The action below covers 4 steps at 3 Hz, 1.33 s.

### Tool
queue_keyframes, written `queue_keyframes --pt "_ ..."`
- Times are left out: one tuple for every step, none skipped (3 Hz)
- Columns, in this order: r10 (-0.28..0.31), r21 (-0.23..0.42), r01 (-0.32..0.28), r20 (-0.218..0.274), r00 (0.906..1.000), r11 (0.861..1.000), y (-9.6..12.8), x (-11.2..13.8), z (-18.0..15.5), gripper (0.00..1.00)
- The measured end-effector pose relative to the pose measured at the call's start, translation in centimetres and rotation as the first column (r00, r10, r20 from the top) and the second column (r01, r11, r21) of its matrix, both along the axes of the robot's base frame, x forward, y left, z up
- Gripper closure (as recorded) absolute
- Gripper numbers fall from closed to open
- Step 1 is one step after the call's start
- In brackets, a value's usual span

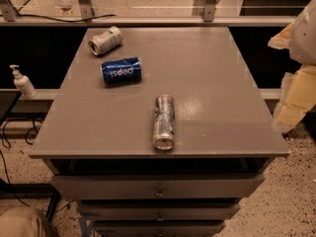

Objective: Pick pepsi can

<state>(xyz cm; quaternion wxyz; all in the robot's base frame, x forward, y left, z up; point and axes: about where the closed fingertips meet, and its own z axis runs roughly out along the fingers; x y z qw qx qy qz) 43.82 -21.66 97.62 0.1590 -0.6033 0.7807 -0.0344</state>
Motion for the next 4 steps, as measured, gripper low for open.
queue_keyframes --pt "0.010 0.011 -0.010 0.017 0.9998 1.000 0.5 0.7 0.0 0.00" --pt "0.042 0.056 -0.046 0.060 0.9973 0.997 2.4 2.9 -0.5 0.00" --pt "0.093 0.113 -0.105 0.103 0.9903 0.988 5.7 6.6 -1.8 0.00" --pt "0.152 0.180 -0.171 0.114 0.9818 0.969 10.3 10.7 -3.4 0.00"
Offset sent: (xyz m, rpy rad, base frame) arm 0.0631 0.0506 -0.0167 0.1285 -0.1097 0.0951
